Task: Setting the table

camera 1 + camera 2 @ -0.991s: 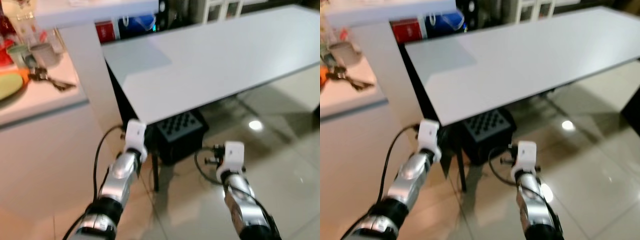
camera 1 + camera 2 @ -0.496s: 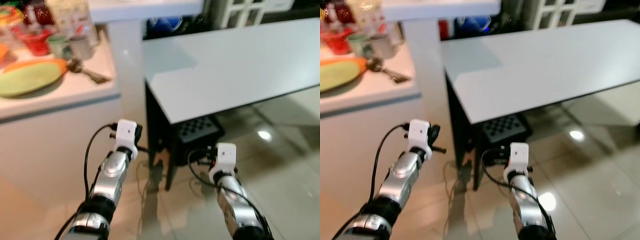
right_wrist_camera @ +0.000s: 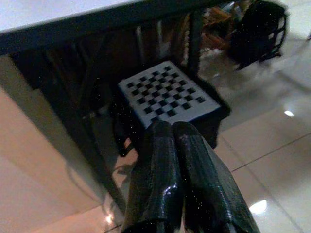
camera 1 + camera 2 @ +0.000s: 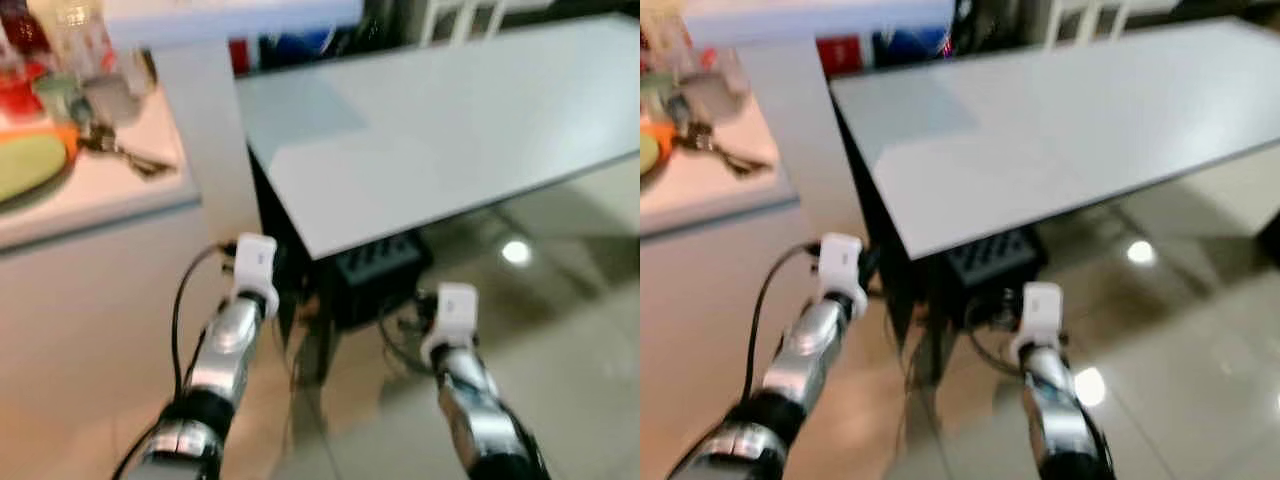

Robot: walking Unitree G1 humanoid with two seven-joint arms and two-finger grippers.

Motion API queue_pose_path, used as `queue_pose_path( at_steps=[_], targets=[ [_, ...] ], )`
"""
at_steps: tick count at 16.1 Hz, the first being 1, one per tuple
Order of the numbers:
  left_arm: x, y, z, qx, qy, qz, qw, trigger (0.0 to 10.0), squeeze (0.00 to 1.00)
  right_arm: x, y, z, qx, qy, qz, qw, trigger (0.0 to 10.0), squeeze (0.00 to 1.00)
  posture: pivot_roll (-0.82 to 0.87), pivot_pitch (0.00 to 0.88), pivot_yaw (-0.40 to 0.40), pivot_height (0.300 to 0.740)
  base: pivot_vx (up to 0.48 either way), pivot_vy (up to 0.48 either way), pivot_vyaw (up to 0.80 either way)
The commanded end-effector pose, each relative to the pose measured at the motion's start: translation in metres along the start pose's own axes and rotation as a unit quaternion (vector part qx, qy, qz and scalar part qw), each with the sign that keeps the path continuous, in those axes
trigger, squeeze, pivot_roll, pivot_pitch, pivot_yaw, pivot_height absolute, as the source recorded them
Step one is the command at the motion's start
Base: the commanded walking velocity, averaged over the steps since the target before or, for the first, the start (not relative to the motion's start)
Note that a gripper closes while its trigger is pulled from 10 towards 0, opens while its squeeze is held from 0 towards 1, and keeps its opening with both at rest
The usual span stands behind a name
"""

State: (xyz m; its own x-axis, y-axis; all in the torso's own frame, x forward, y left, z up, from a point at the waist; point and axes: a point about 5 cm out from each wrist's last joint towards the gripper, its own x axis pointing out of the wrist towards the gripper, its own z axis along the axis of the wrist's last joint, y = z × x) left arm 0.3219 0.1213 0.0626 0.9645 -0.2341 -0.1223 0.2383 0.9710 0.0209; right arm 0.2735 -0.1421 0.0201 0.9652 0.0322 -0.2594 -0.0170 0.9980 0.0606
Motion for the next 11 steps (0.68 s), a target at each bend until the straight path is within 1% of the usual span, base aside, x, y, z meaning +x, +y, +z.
queue_pose_path(
  at_steps=[1,2,4,6,10,11],
  targets=[
    [0.0007,-0.0016,0.0001,-0.008,0.002,-0.001,1.000,10.0,0.00,-0.0001,-0.0029,0.0012,0.000,-0.001,-0.002,1.000,10.0,0.00,-0.06,0.000,0.041,0.740,0.000,0.480,0.00],
    [0.0006,-0.0016,-0.0005,-0.010,0.004,0.000,1.000,10.0,0.00,-0.0001,-0.0028,0.0011,0.000,-0.001,-0.001,1.000,10.0,0.00,-0.06,0.000,0.041,0.740,0.000,0.480,0.00],
    [0.0006,-0.0016,0.0007,0.004,-0.001,-0.004,1.000,10.0,0.00,-0.0001,-0.0029,0.0013,0.000,-0.003,0.000,1.000,10.0,0.00,-0.06,0.000,0.041,0.740,0.000,0.480,0.00],
    [0.0005,-0.0022,0.0007,-0.005,-0.002,-0.005,1.000,10.0,0.00,0.0000,-0.0028,0.0013,0.000,-0.003,0.001,1.000,10.0,0.00,-0.06,0.000,0.039,0.740,0.000,0.480,0.00],
    [0.0005,-0.0029,0.0024,-0.001,-0.010,-0.009,1.000,10.0,0.00,0.0003,-0.0034,0.0017,-0.002,-0.003,0.002,1.000,10.0,0.00,-0.06,0.000,0.039,0.740,0.000,0.475,0.00],
    [0.0005,-0.0021,0.0024,-0.005,-0.010,-0.006,1.000,10.0,0.00,0.0002,-0.0032,0.0017,-0.002,-0.003,0.003,1.000,10.0,0.00,-0.06,0.000,0.039,0.740,0.311,0.364,0.00]
  ],
)
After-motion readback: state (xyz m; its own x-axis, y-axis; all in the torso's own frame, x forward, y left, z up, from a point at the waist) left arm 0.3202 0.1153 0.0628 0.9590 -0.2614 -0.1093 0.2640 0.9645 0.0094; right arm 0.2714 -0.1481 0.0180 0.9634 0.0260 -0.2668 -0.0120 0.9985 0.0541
